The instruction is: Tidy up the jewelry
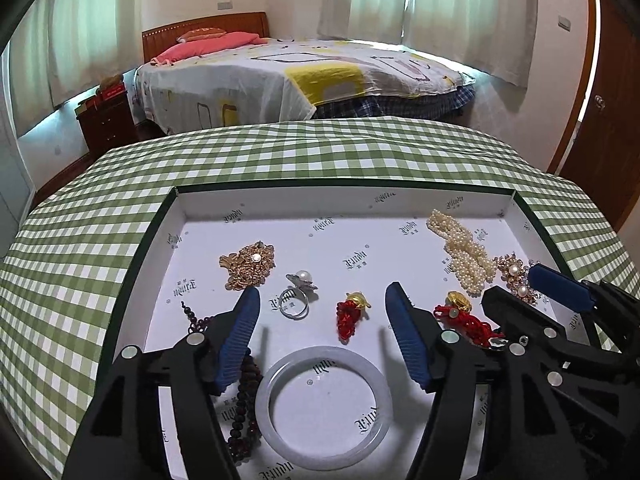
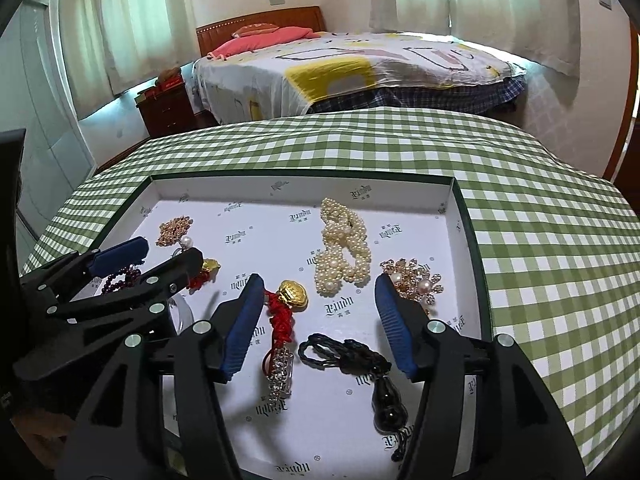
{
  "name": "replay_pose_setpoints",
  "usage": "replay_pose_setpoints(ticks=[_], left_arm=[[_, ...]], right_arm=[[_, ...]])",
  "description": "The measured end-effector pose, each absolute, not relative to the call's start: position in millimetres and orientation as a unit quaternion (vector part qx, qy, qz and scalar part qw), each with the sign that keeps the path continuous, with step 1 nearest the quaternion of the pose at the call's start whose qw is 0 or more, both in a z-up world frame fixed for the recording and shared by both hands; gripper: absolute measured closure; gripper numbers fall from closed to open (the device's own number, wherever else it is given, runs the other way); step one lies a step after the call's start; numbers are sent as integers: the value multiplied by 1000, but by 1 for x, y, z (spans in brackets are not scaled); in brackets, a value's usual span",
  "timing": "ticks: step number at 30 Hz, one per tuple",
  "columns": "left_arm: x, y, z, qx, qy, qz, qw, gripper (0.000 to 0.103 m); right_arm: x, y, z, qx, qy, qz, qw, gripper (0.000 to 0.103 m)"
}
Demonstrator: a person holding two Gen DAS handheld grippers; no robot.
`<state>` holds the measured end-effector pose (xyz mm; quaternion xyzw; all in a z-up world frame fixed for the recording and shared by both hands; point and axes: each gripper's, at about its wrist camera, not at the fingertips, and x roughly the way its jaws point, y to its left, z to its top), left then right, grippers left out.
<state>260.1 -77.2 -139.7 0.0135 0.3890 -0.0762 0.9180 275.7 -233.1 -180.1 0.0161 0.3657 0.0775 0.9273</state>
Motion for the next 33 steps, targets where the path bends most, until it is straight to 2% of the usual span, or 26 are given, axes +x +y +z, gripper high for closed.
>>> replay_pose_setpoints(ticks=[4, 10, 16, 23, 33], left_arm=[[256, -75, -137, 25, 379, -60, 923, 28], [251, -70, -134, 26, 370, -55, 927, 25], [243, -70, -129, 50, 357, -47, 932, 22], [232, -63, -122, 49, 351, -35, 934, 21], [196, -46, -106, 37, 354, -34, 934, 21]], right_arm=[[274, -235, -179, 17, 364, 71, 929, 35], [270, -237, -177, 16, 360, 64, 931, 24], [262, -239, -174, 16, 355, 55, 933, 17], [250, -240, -170, 19, 350, 45, 935, 13], [220, -241, -159, 22, 344, 43, 938, 13]])
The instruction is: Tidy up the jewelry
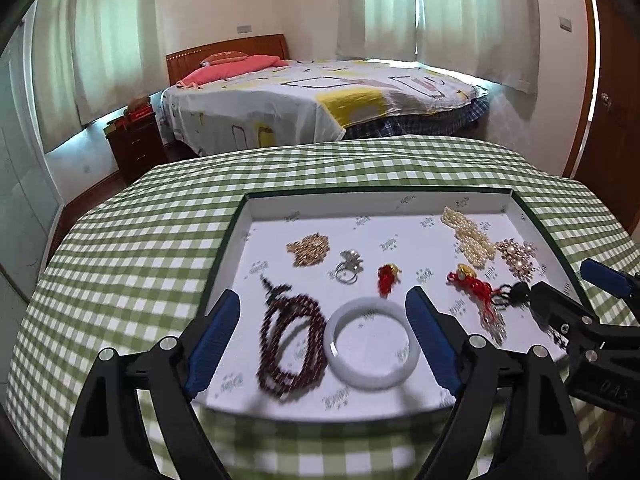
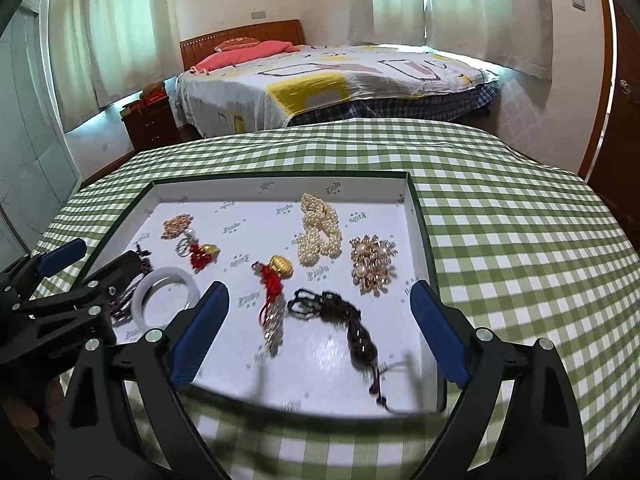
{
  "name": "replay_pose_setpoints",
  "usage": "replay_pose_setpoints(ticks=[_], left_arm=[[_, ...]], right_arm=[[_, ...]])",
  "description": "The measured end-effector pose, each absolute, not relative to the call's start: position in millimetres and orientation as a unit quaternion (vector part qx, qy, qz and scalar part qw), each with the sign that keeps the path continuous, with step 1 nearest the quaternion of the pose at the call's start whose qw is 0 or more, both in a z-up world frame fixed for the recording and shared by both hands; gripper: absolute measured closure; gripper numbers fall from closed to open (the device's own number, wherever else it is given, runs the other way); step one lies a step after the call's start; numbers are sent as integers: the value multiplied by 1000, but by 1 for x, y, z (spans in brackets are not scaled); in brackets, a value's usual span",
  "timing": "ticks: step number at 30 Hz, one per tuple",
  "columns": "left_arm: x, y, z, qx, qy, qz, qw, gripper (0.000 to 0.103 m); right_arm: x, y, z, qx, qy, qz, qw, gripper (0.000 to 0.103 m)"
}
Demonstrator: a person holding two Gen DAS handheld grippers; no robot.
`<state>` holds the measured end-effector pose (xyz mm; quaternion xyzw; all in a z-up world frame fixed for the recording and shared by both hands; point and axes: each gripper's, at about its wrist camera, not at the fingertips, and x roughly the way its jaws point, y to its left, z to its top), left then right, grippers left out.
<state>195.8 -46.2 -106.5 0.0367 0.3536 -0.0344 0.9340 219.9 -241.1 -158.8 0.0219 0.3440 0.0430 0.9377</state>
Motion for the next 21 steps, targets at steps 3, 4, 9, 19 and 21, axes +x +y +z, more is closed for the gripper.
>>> replay_pose_setpoints(ticks=[3, 4, 9, 19, 21], left_arm=[[180, -39, -98, 31, 350, -31, 936, 21], [177, -37, -94, 30, 349, -30, 936, 21], [149, -23, -70, 13, 336, -16, 942, 21], [92, -5, -28, 4, 299, 5, 954, 19], [80, -2, -22, 2, 294, 7, 956, 19]], right_arm=[[204, -240, -153, 23, 343, 45, 938, 13], [199, -240, -150, 24, 343, 46, 938, 13], [173, -236, -132, 23, 335, 54, 940, 13], [110, -225, -81, 8, 287, 77, 955, 13], [98, -226, -71, 8, 277, 79, 958, 13]])
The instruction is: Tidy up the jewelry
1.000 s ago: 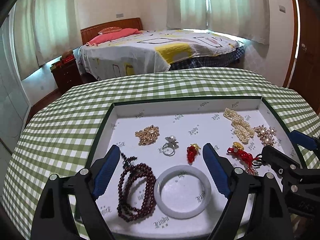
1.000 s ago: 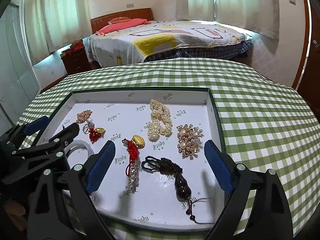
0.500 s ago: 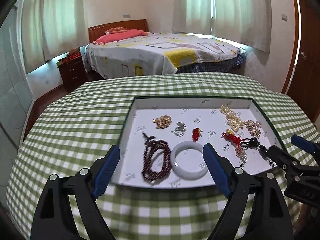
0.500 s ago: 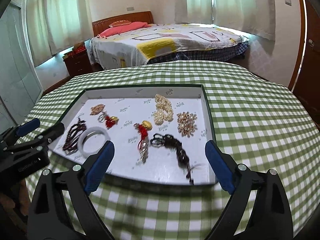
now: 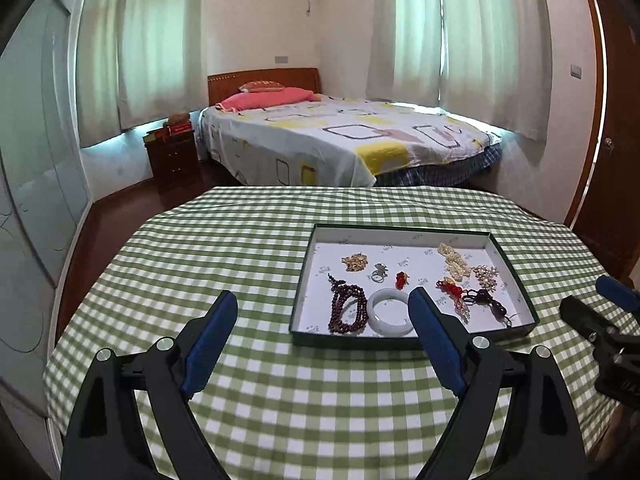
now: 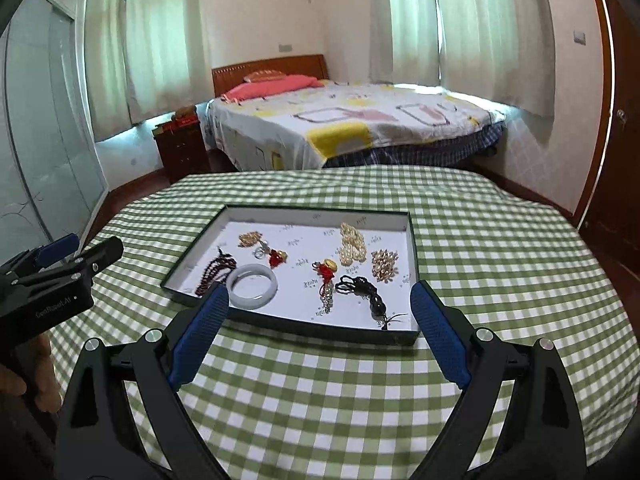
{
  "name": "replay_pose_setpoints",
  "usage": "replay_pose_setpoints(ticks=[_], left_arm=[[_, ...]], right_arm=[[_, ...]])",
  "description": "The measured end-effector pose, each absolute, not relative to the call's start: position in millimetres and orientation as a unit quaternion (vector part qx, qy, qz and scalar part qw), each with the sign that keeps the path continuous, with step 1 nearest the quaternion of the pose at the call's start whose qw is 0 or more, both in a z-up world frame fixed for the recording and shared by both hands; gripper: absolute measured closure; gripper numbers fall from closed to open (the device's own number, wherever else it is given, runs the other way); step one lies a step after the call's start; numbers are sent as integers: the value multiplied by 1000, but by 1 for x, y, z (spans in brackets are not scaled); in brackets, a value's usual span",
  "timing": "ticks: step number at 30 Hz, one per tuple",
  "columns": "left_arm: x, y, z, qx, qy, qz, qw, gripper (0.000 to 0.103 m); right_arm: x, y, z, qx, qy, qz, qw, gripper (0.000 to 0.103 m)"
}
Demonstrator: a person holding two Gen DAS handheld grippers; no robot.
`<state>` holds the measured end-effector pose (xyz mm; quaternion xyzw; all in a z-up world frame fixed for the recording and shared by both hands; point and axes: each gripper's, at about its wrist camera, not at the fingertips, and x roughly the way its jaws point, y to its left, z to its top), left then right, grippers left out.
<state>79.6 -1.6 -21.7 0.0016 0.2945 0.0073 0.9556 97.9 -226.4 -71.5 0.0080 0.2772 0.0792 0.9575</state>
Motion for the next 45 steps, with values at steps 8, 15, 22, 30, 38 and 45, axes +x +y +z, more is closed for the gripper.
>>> replay_pose_setpoints(ticks=[8, 15, 22, 30, 38, 45], left_arm=[[35, 3, 8, 5, 264, 8, 964, 19], [7, 4, 32, -2, 238, 4, 971, 18], [-7, 4, 43, -2, 221, 1, 975, 18], [-13, 7, 48, -6, 211, 2, 978, 18], [-14, 9, 47, -7, 211, 3, 977, 18], [-14, 10, 46, -7, 212, 3, 977, 18]], right_arm=[[57, -229, -46, -2, 248, 79, 966, 12], [30, -230, -28, -9, 224, 77, 971, 12], [13, -232, -15, -9, 205, 76, 976, 12], [6, -233, -10, -7, 196, 74, 978, 12], [5, -233, -10, -7, 196, 74, 978, 12], [5, -233, -11, -6, 195, 75, 978, 12]])
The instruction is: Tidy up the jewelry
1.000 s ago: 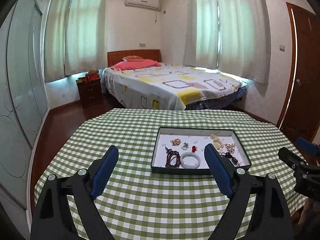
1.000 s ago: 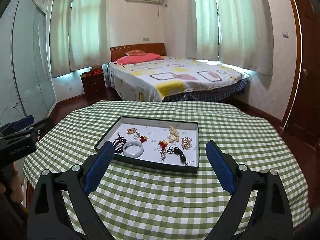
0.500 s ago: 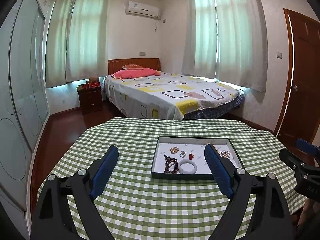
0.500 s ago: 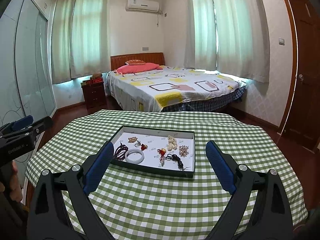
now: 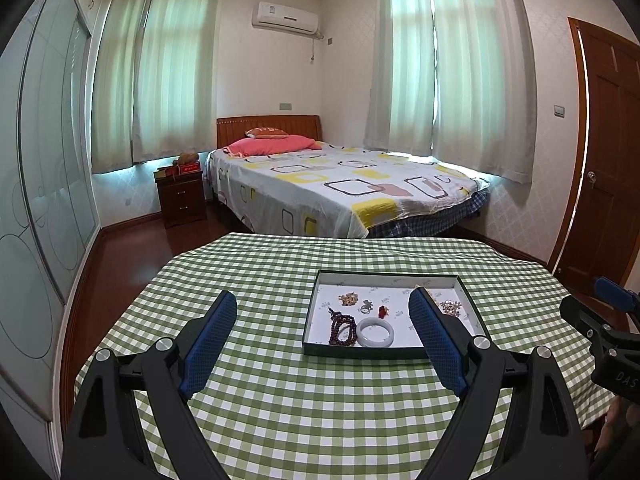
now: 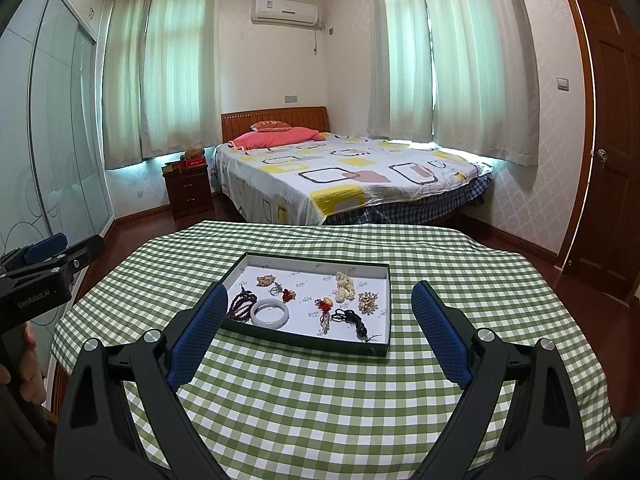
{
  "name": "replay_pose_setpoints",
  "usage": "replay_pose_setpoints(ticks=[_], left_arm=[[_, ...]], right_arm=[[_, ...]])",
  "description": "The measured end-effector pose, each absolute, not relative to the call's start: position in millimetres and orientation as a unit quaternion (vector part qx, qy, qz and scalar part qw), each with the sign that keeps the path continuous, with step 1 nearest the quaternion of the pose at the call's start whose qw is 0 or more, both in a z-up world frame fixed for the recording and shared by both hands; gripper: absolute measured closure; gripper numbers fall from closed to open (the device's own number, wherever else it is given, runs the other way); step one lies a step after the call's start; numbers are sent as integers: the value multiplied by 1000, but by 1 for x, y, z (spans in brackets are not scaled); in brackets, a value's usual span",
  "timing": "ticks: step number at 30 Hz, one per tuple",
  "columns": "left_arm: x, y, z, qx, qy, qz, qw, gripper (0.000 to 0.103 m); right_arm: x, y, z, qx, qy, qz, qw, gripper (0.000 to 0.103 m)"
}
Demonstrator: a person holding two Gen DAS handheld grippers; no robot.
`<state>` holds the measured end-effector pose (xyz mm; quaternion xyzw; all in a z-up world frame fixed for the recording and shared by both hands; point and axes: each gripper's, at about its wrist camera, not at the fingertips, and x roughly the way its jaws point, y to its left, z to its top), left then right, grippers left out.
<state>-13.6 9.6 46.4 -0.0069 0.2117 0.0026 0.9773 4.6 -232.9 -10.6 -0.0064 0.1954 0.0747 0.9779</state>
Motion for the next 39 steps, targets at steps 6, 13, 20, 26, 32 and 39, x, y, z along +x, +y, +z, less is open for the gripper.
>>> replay_pose_setpoints(ticks=[6, 13, 20, 26, 32, 39], left_arm=[[-14, 10, 46, -7, 212, 4, 977, 18], [-15, 11, 46, -7, 213, 4, 977, 18], [-13, 15, 42, -10, 216, 6, 976, 18], [-13, 16, 42, -12, 218, 6, 976, 18], [-13, 15, 41, -14, 218, 10, 976, 18], [-12, 13, 42, -11, 216, 5, 976, 18]], right_arm=[[5, -233, -11, -7, 196, 75, 978, 12], [5, -233, -10, -7, 195, 74, 978, 12], [5, -232, -9, -7, 195, 74, 978, 12], [5, -232, -10, -7, 195, 74, 978, 12], [6, -232, -9, -7, 194, 74, 978, 12], [6, -231, -9, -7, 195, 74, 978, 12]])
